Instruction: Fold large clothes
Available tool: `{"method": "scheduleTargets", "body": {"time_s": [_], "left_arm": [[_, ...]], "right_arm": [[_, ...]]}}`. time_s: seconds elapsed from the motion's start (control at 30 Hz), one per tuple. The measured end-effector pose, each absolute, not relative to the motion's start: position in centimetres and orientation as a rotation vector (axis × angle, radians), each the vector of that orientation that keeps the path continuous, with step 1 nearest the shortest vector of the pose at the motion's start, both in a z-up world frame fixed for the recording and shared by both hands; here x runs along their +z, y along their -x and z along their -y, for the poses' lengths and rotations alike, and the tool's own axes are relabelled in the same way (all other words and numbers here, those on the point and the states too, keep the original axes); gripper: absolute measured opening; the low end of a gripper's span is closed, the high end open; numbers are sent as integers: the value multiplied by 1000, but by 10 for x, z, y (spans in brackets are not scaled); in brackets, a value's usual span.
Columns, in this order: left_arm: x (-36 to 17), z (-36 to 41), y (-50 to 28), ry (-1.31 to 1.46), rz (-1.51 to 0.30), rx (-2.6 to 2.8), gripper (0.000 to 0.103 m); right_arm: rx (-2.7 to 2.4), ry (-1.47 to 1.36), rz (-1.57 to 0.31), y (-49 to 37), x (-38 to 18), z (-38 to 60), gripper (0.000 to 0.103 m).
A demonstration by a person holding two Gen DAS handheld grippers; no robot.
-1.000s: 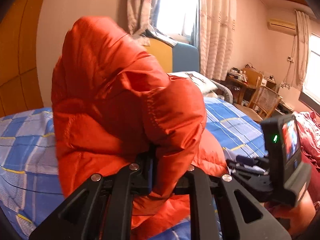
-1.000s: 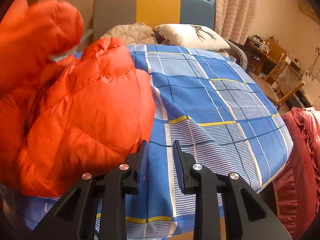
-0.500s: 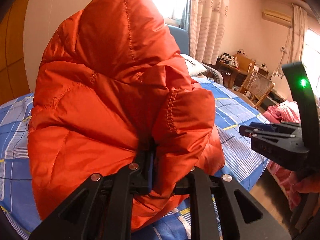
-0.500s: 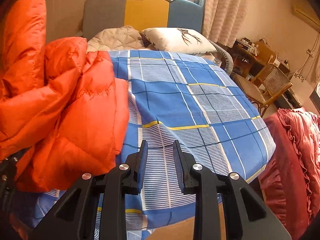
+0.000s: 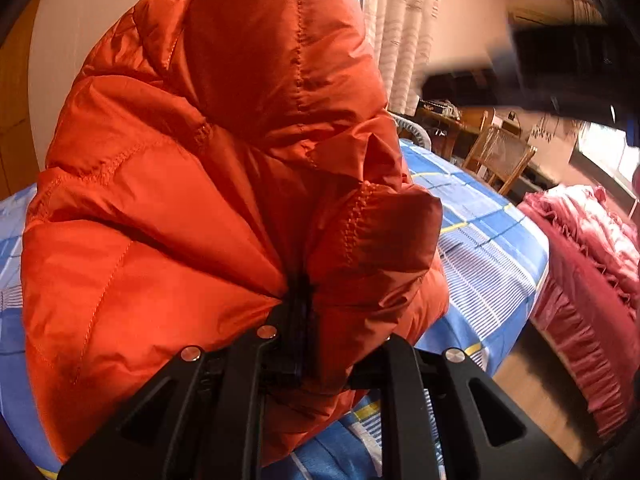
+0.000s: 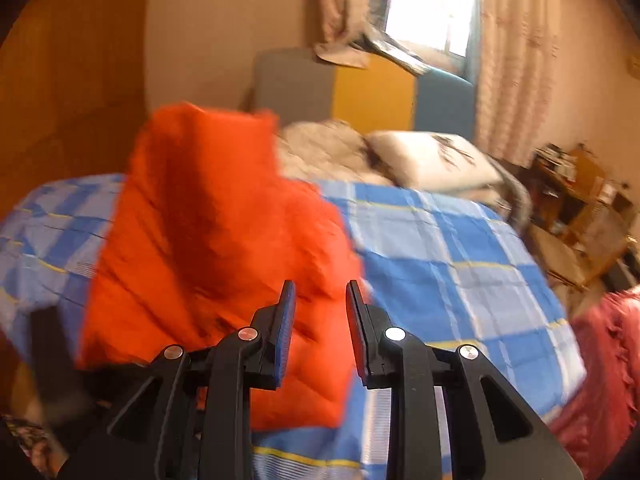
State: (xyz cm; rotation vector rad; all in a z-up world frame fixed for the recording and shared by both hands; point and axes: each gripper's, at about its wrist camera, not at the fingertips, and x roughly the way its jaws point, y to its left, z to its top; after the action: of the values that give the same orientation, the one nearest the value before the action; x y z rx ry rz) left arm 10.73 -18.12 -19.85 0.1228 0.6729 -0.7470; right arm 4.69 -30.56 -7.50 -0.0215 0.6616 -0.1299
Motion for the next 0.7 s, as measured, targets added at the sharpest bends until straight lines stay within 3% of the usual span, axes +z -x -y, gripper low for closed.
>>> {"method": "scheduleTargets", "body": {"time_s": [0.27,0.43,0.7], "left_arm": [[-186,164,-89,-150,-649,-770,13],[-166,98,-78,36,-681,-848,24],[-155,4,-147,272,-651,-532,32]], "right_arm": [[-94,-90,-821,-92,-119,316,27],[-142,-141,-842,-94,-137,328,27],[-192,-137,-828,-85,-145,331,27]]}}
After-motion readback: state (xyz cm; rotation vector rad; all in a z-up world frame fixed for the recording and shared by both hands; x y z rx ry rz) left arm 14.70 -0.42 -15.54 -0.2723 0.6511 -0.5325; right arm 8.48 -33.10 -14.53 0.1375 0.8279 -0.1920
